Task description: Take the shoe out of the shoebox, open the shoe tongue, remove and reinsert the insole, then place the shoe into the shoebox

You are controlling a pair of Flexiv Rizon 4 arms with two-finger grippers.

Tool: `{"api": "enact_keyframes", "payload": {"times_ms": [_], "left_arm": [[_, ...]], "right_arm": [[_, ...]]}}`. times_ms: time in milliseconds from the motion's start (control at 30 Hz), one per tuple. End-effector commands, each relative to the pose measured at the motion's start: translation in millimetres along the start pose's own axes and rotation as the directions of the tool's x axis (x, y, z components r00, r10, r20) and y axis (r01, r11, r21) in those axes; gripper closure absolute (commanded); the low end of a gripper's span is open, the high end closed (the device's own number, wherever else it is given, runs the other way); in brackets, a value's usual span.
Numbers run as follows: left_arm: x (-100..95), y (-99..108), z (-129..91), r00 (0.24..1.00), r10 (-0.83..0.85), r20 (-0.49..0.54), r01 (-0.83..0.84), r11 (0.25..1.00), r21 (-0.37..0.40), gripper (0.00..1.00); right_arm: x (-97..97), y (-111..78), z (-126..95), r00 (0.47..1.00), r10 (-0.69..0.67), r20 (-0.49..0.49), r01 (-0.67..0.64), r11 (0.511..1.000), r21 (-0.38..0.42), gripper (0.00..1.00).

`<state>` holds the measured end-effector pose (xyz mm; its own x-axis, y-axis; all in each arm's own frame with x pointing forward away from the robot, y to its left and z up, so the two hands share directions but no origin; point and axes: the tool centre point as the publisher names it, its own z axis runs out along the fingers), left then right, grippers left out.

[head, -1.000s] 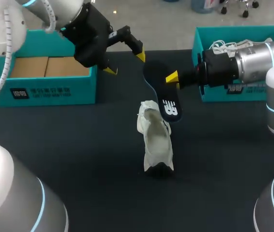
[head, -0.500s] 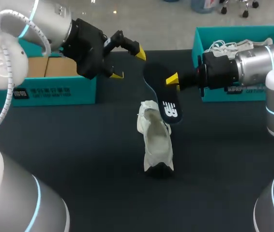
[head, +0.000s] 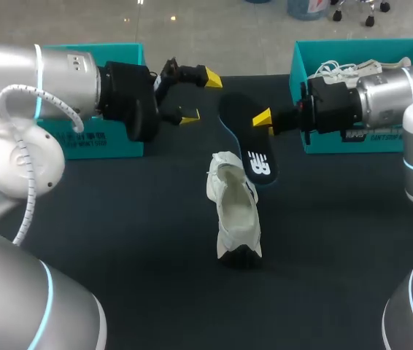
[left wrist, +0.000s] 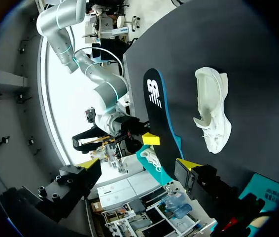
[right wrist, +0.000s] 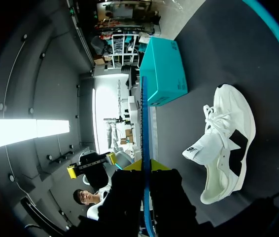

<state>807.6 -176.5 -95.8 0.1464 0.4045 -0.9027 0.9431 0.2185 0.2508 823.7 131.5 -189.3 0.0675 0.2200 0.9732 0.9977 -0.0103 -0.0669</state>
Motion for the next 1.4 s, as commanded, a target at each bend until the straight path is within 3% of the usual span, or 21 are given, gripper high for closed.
{"api": "enact_keyframes", "payload": {"times_ms": [33,133,333,567,933,1067,1233,1400], "left_arm": [[3.6,-4,-1,0.997,0.003,0.078,-0.002,1.000,-0.010,0.00],[7.2,-3,-1,0.990,-0.063,0.126,0.065,0.998,-0.014,0.00],[25.4,2,2,0.981,-0.042,0.191,0.052,0.998,-0.047,0.00],[34.0,4,10,0.968,-0.048,0.247,0.064,0.996,-0.059,0.00],[22.0,10,19,0.952,-0.075,0.297,0.086,0.996,-0.026,0.01],[18.9,10,27,0.942,-0.092,0.323,0.103,0.994,-0.018,0.09],[13.5,11,39,0.926,-0.125,0.355,0.145,0.989,-0.030,0.47],[9.6,10,46,0.919,-0.144,0.366,0.164,0.986,-0.024,0.51]], "right_arm": [[-0.3,2.6,-1,1.000,0.001,0.003,-0.001,1.000,0.008,1.00],[1.4,4.3,-1,1.000,-0.003,0.002,0.003,1.000,0.012,1.00],[7.0,8.4,-14,1.000,0.018,-0.019,-0.018,1.000,-0.005,1.00],[22.7,11.7,-22,0.998,0.041,-0.053,-0.042,0.999,-0.011,1.00],[49.5,-0.7,-20,0.998,0.016,-0.065,-0.016,1.000,-0.001,1.00],[53.4,-4.9,-15,0.997,0.012,-0.070,-0.012,1.000,0.002,1.00],[52.5,-10.8,-4,0.996,0.012,-0.089,-0.012,1.000,0.004,1.00],[53.6,-14.7,2,0.995,0.011,-0.097,-0.011,1.000,0.007,1.00]]}}
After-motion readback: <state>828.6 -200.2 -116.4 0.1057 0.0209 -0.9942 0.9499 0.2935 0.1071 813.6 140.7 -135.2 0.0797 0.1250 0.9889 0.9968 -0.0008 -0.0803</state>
